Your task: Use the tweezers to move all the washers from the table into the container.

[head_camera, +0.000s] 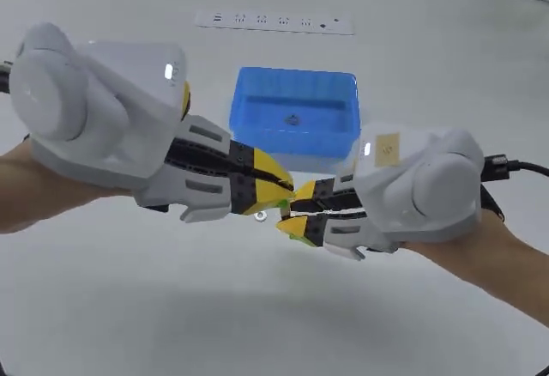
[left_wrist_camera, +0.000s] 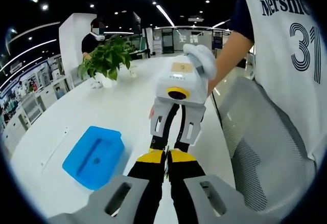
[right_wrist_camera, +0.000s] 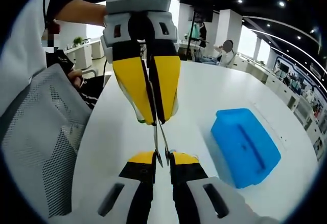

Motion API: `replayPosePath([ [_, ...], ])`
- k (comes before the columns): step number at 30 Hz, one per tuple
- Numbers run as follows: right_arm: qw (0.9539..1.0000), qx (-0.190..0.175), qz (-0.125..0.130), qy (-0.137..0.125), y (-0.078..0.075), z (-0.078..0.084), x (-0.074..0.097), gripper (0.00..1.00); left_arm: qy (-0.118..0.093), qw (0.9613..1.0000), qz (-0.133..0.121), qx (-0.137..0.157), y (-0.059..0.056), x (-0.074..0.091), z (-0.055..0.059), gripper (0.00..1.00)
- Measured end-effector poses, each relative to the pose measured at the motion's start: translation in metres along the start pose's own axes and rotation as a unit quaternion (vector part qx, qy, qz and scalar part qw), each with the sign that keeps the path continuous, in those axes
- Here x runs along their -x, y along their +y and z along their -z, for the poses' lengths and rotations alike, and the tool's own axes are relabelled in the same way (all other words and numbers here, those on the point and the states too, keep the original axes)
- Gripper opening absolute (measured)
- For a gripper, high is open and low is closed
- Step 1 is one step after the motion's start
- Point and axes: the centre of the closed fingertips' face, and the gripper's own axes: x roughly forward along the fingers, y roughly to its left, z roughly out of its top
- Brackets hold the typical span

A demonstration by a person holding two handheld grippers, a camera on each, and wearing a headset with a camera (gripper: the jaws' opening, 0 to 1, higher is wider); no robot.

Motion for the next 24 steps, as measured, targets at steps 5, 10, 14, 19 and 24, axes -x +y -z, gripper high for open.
replayPosePath([
  [5,0.9999,-0.01,0.003,0.0,-0.003,0.005,-0.003,0.12,-0.003,1.0,-0.002,0.007,0.005,-0.003,0.004,0.06],
  [10,0.9998,-0.018,0.009,0.004,-0.01,0.009,-0.003,0.12,-0.008,0.9999,-0.008,0.011,0.011,-0.007,0.006,0.06],
  [14,0.9997,-0.022,0.011,0.005,-0.013,0.012,-0.003,0.12,-0.01,0.9998,-0.002,0.014,0.016,-0.01,0.007,0.06],
  [19,0.9996,-0.025,0.01,0.008,-0.014,0.015,-0.005,0.12,-0.008,0.9998,0.005,0.017,0.016,-0.012,0.01,0.06],
  [24,0.9995,-0.03,0.009,0.008,-0.013,0.018,-0.007,0.12,-0.007,0.9997,0.009,0.021,0.017,-0.014,0.012,0.06],
])
